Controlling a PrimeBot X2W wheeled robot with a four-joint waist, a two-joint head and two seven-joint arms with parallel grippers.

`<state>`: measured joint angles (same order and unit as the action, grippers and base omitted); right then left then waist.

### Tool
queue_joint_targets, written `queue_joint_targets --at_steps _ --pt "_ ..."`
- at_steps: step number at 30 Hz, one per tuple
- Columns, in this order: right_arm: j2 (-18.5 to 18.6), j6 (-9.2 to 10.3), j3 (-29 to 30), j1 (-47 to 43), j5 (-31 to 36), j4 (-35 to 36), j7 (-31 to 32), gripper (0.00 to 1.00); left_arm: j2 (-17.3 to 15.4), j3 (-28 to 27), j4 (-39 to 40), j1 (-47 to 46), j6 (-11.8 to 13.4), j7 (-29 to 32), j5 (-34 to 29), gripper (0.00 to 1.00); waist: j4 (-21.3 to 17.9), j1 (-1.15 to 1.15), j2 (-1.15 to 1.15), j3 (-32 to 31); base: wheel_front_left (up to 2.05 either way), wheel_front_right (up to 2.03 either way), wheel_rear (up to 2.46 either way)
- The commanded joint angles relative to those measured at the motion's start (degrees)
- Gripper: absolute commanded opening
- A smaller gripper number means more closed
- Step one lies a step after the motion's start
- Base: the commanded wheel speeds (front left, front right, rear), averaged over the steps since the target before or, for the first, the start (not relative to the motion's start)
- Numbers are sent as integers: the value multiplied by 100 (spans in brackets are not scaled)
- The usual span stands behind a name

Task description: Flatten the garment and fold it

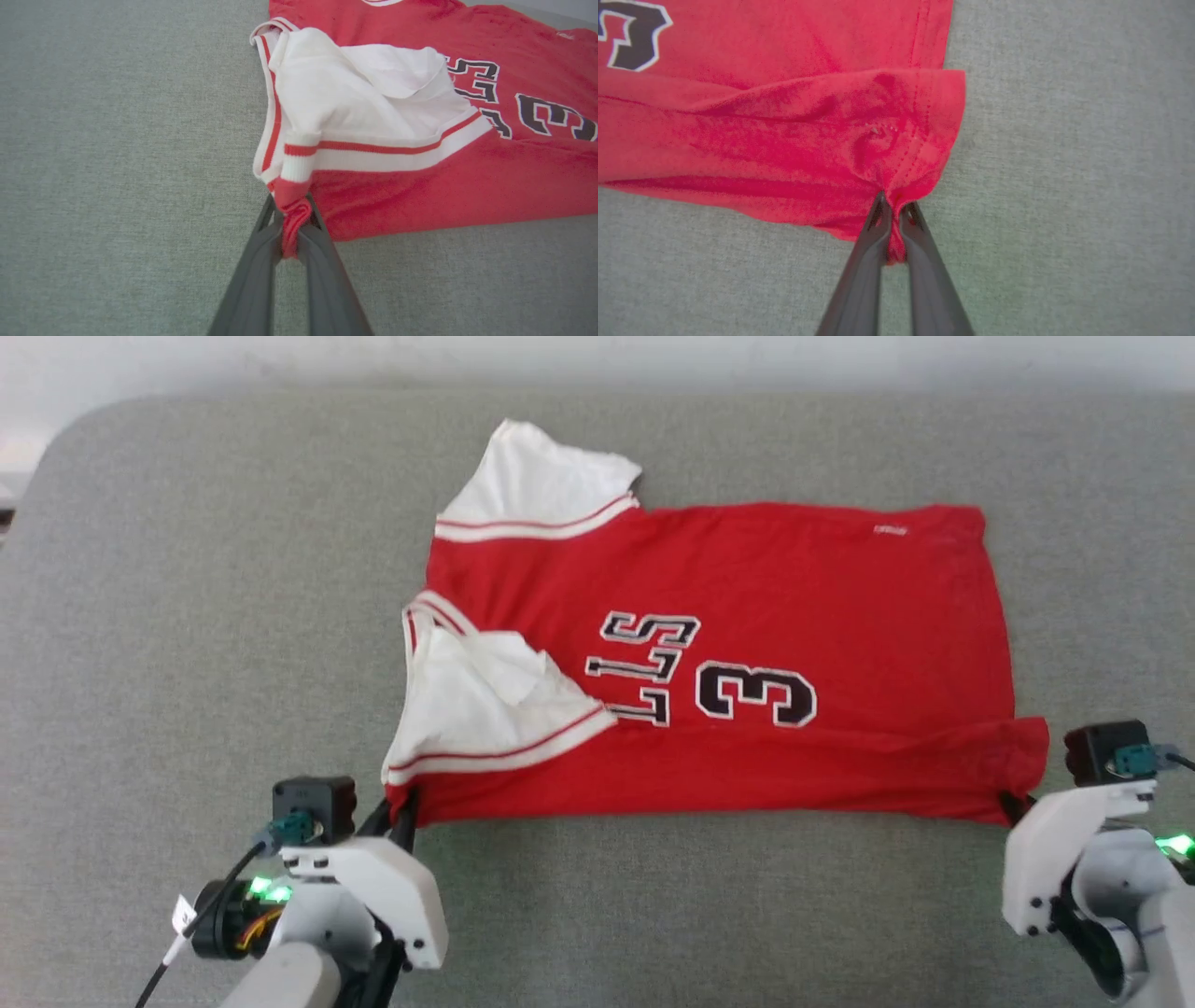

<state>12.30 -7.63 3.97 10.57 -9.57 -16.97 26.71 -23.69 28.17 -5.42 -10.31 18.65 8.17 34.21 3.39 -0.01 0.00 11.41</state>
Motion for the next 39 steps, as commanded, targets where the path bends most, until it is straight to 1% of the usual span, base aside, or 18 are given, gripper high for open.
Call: queue_joint_targets --at_steps 1,8,12,16,17,18,21,23,25,29,31,33,36,39 --pt "73 14 17 -121 -35 1 36 0 -46 7 -16 83 -33 10 8 0 -30 1 0 -175 0 0 0" --pt "521 14 35 -682 -374 886 669 0 -192 68 107 529 13 288 170 0 -50 1 0 -438 0 0 0" --pt "532 14 33 -1038 -517 1181 1087 0 -180 189 36 701 -71 431 274 0 -79 1 0 -422 0 0 0" --pt "479 14 45 -1174 -553 1154 1105 0 -90 270 -207 712 -207 416 357 0 -102 1 0 -350 0 0 0" --pt "413 14 105 -1169 -580 1097 1062 21 -66 297 -277 704 -263 430 390 87 -109 1 0 -336 0 0 0" --pt "302 14 230 -1138 -618 1006 1001 100 -51 307 -339 694 -306 420 411 100 -123 1 0 -326 0 0 0" --pt "291 14 176 -1050 -530 851 697 100 -28 279 -431 603 -351 233 371 100 -130 1 0 -301 0 0 0" --pt "203 14 255 -939 -608 854 342 100 -7 180 -403 533 -352 -29 343 100 -138 1 0 -314 0 0 0" --pt "213 14 132 -869 -692 923 51 100 10 55 -309 468 -376 -359 323 100 -158 1 0 -347 0 0 0" --pt "290 14 57 -790 -801 1239 -637 100 36 -107 -5 341 -663 -1014 333 100 -222 1 0 -457 0 0 0" --pt "247 14 97 -753 -792 1468 -1049 100 -10 -201 173 207 -734 -1439 184 100 -286 1 0 -497 0 0 0" --pt "164 14 136 -722 -735 1746 -1471 100 -57 -276 335 101 -731 -1762 25 100 -373 1 0 -511 0 0 0" --pt "-9 14 277 -677 -468 2174 -2047 100 -141 -326 566 -85 -707 -1981 -208 100 -546 1 0 -466 0 0 0" --pt "-263 14 351 -697 -212 2524 -2336 100 -287 -330 586 -332 -747 -1880 -322 100 -734 1 0 -354 0 0 0"
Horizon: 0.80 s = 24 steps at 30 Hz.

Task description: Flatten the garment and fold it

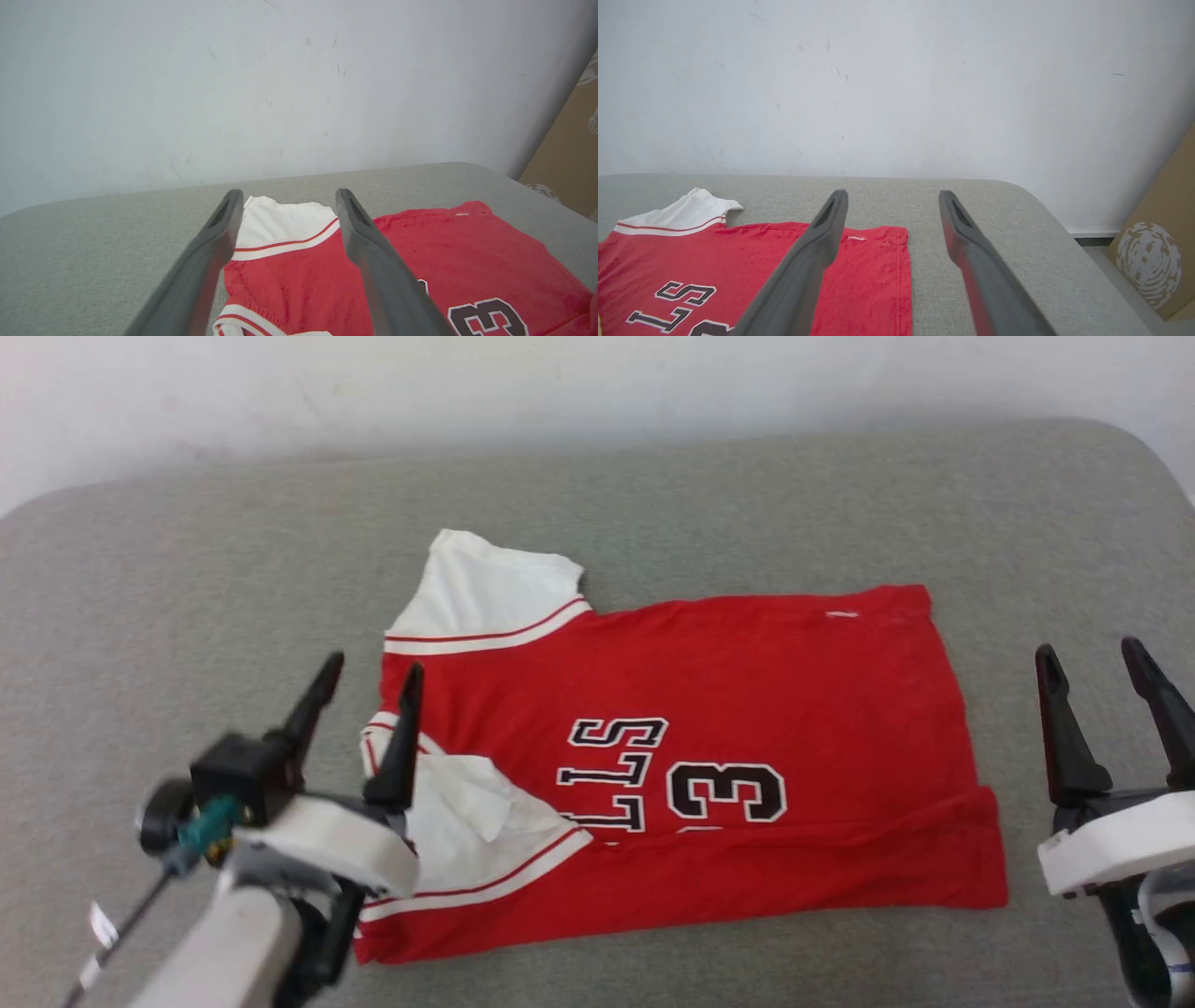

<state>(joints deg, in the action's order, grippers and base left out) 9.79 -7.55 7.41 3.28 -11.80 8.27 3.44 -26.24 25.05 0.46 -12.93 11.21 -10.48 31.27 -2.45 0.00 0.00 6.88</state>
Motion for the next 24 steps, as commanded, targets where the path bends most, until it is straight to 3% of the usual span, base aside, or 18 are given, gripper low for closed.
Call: queue_joint_targets --at_steps 1,10,18,24 --pt "-85 6 3 19 93 92 -57 100 -110 0 -38 -196 -29 99 -76 100 -219 0 0 156 0 0 0" --pt "-515 6 -428 85 390 503 -222 100 -932 297 -647 -1792 -546 1924 -445 100 -992 0 0 993 0 0 0" --pt "-658 6 -725 267 308 266 -492 100 -1471 443 -1669 -3364 -1461 3699 -248 100 -1620 0 0 1697 0 0 0" --pt "-687 6 -789 289 169 174 -662 100 -1670 454 -2266 -4203 -1615 5124 43 100 -1962 0 0 2024 0 0 0"
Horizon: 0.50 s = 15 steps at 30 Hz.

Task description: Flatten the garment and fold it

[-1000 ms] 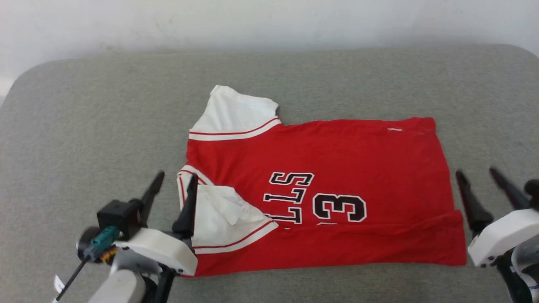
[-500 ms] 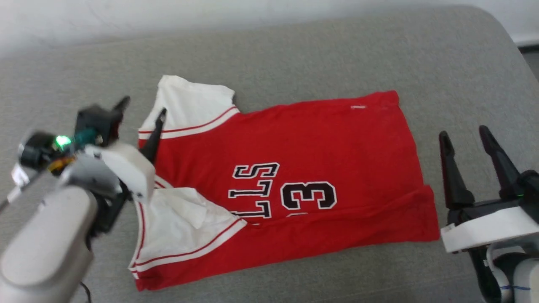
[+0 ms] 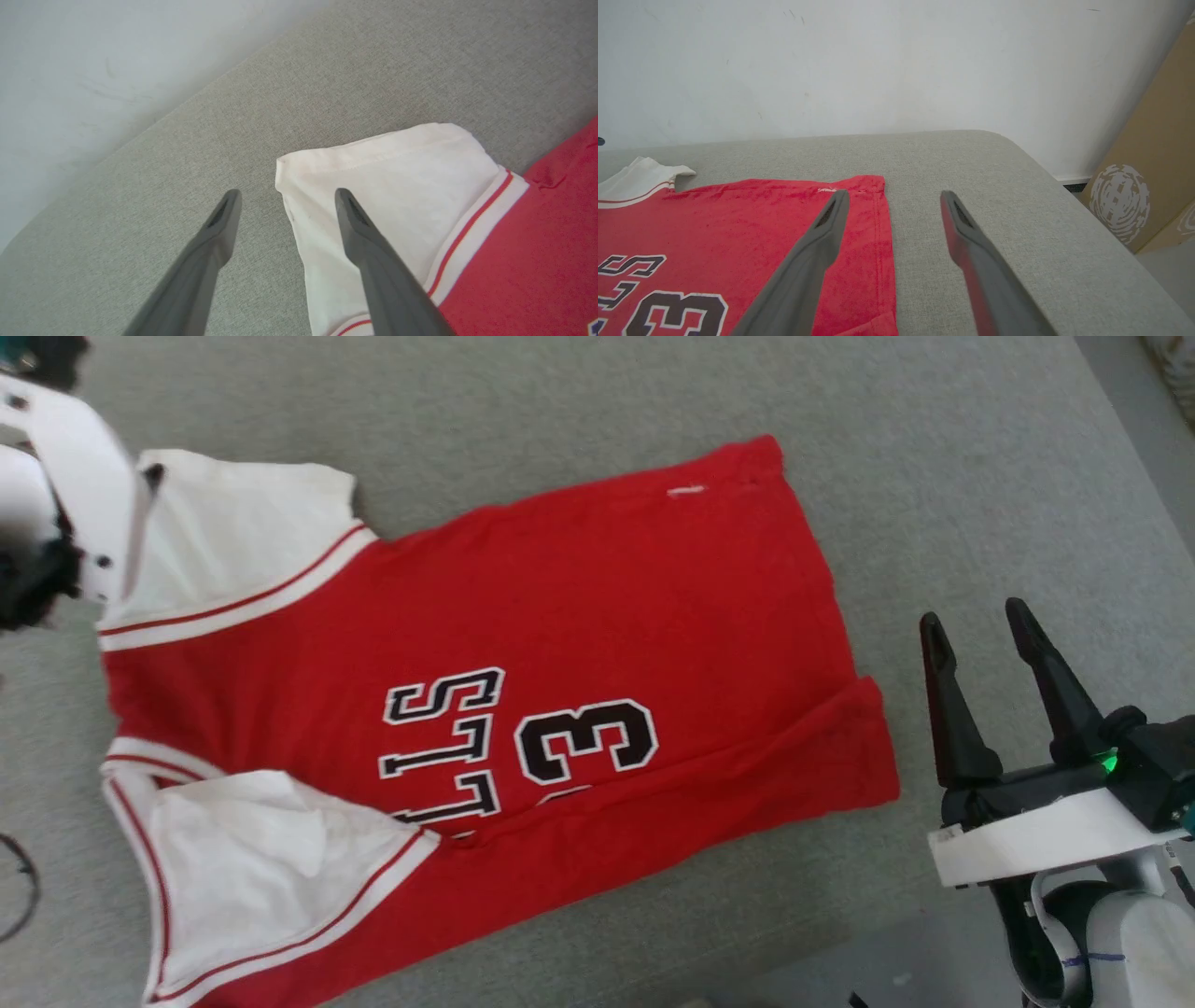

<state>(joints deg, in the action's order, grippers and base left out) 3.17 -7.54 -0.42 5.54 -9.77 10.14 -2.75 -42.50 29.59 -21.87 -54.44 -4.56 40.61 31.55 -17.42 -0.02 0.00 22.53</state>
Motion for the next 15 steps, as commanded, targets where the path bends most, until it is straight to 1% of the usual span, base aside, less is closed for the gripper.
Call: queue_joint_targets --at_steps 1,4,7,13,15 --pt "-26 5 -28 70 -84 -39 -73 100 -80 -5 -130 -147 -41 187 44 100 -514 2 0 500 0 0 0" --pt "-27 5 -123 91 -196 -132 -159 100 -209 -7 -382 -341 -67 514 86 100 -665 2 0 603 0 0 0" --pt "-28 5 -165 91 -283 -221 -261 100 -324 -41 -565 -451 -27 751 118 100 -768 2 0 699 0 0 0" --pt "-28 5 -192 61 -318 -317 -345 100 -396 -179 -820 -553 162 726 159 100 -829 2 0 817 0 0 0" --pt "-28 5 -169 73 -307 -325 -368 100 -429 -150 -939 -530 149 835 177 100 -825 2 0 848 0 0 0"
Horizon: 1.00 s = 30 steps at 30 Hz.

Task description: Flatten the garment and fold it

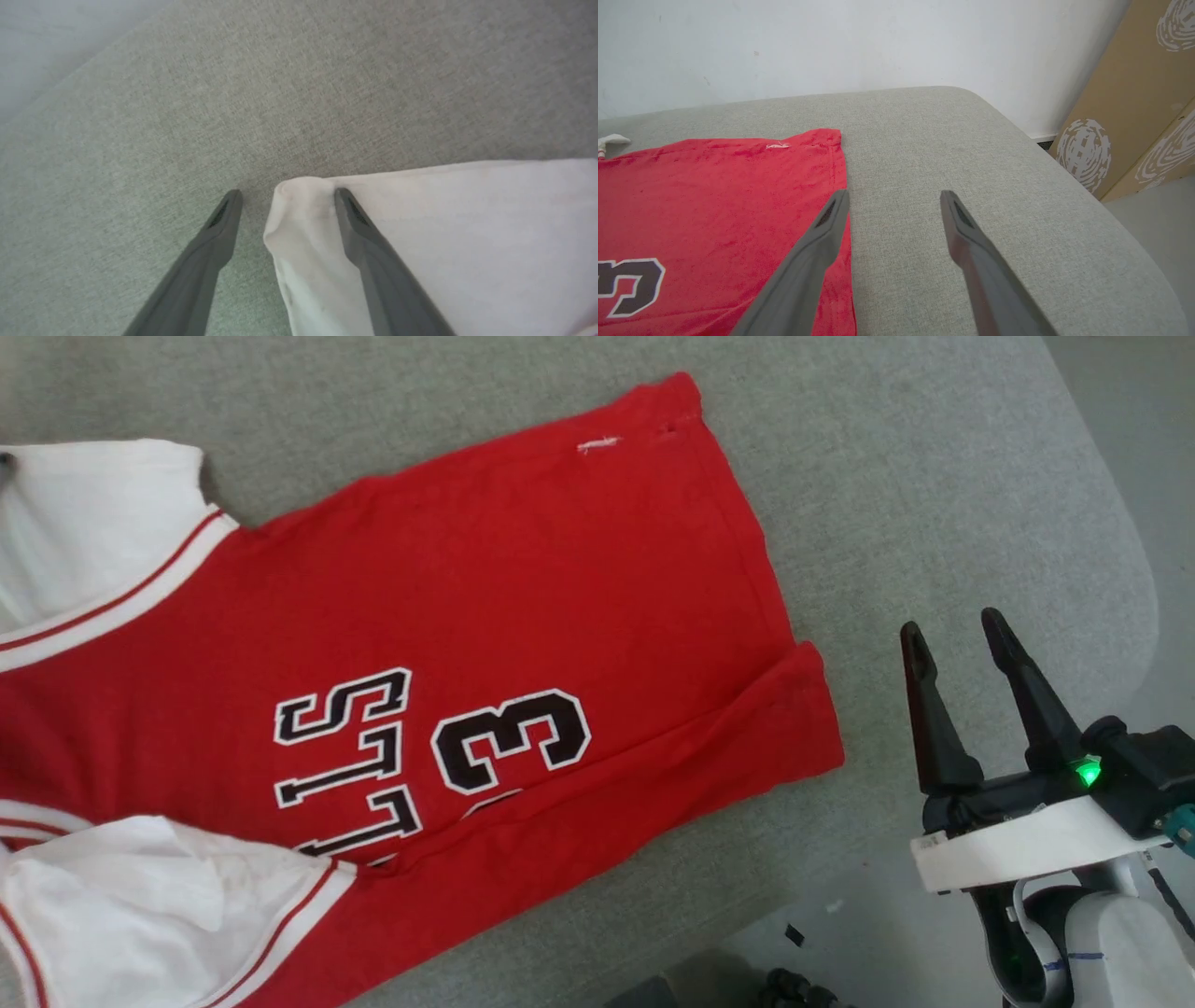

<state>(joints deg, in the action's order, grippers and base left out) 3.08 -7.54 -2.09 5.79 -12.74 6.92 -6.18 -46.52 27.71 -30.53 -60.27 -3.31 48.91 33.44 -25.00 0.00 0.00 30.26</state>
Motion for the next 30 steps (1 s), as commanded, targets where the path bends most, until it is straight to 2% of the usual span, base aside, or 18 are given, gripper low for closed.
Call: queue_joint_targets --at_steps 1,2,3,7,12,15,19,23,30 --pt "-20 5 8 61 -2 7 -39 100 -24 43 -123 71 9 78 32 100 -62 0 0 83 0 0 0" --pt "-20 5 25 84 -17 53 -102 100 19 78 -153 137 -119 245 206 44 -37 0 0 86 0 0 0" --pt "-20 5 50 81 -23 72 -112 100 47 76 -148 170 -177 302 322 0 -11 0 0 83 0 0 0" --pt "-20 5 147 57 51 97 -61 100 66 116 -75 232 -261 373 469 0 101 0 0 51 0 0 0" --pt "-20 5 309 164 277 203 122 100 187 140 106 182 -265 -366 263 0 389 0 0 -149 0 0 0" --pt "191 5 331 312 395 279 399 100 289 194 282 147 -275 -1084 20 0 623 0 0 -335 0 0 0" --pt "660 5 244 573 89 312 1183 100 547 246 507 262 -246 -1841 -103 0 1053 0 0 -530 0 0 0" --pt "1294 5 -102 1067 -324 175 1977 100 742 359 846 521 -265 -2173 -72 0 1492 0 0 -597 0 0 0" --pt "2737 5 -877 2212 -828 -584 3287 100 920 540 1863 849 -170 -2555 -203 0 2297 0 0 -439 0 0 0"
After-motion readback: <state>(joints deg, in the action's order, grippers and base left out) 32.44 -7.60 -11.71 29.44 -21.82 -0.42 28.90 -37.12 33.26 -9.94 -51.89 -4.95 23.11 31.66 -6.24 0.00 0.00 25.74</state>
